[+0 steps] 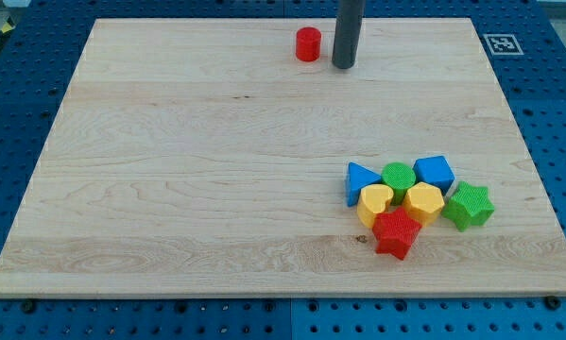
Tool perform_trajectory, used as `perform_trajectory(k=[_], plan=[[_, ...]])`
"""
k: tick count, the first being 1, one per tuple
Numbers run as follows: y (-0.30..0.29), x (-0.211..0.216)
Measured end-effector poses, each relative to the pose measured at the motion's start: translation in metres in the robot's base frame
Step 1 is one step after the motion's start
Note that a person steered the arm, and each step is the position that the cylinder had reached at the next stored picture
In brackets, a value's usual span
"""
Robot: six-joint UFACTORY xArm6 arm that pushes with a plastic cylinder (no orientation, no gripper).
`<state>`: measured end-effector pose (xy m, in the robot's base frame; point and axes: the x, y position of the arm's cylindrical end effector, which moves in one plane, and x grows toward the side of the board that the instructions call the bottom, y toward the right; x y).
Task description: Push the red circle left a bit
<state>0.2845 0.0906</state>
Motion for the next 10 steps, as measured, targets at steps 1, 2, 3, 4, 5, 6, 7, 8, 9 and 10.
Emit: perform_trajectory(k=[1,2,3,4,5,6,7,8,9,10], plan=[[0.003,-0.001],[0.002,-0.003],[-0.005,-0.012],[-0.012,-0.016],[-0.028,-0.016],[-0.070,-0.016],[-0.099,-0.016],[-0.101,-0.015],[-0.135,-0.012],[-0.173,-0.012]])
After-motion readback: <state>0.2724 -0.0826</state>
